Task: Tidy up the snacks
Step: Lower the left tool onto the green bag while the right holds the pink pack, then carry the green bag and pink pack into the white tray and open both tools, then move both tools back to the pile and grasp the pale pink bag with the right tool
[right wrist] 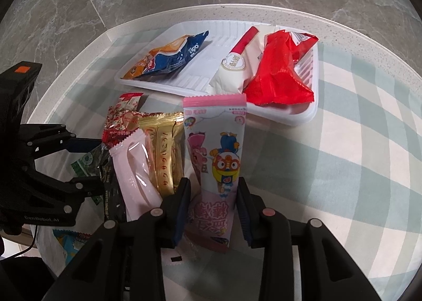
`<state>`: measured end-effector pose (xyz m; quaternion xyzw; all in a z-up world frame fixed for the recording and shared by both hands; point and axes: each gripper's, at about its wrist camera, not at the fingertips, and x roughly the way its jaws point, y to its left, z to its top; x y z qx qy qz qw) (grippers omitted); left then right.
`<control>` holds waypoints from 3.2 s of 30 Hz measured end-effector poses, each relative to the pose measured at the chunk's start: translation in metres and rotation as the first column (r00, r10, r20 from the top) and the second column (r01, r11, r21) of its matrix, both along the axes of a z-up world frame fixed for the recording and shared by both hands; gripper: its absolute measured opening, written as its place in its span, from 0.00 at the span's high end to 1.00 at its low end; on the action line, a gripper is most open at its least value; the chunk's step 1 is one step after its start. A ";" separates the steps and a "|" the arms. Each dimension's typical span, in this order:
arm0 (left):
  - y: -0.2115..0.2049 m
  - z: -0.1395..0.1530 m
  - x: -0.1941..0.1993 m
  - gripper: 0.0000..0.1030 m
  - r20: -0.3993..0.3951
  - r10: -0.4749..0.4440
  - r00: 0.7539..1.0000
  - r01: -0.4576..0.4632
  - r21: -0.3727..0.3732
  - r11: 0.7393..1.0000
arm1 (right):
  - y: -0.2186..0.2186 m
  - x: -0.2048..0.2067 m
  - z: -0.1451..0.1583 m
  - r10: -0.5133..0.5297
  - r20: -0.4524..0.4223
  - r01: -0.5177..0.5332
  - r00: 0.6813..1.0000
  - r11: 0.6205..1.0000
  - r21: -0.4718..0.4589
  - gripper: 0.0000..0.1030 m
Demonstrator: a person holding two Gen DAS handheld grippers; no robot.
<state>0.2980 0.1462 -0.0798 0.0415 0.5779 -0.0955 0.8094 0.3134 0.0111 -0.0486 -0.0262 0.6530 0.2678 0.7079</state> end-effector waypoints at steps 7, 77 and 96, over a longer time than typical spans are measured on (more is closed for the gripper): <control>0.009 0.001 -0.005 0.63 0.053 -0.009 0.999 0.010 -0.015 1.000 | -0.001 0.004 -0.002 -0.010 -0.016 0.010 1.000 0.999 0.031 0.70; 0.118 0.018 0.175 0.51 0.175 0.221 0.959 -0.176 -0.241 0.955 | 0.053 0.158 -0.023 -0.166 -0.094 0.183 0.982 0.961 0.205 0.55; 0.109 0.062 0.097 0.50 0.251 0.237 0.939 -0.165 -0.278 0.946 | 0.027 0.082 0.037 -0.068 0.032 0.060 0.997 0.975 0.214 0.49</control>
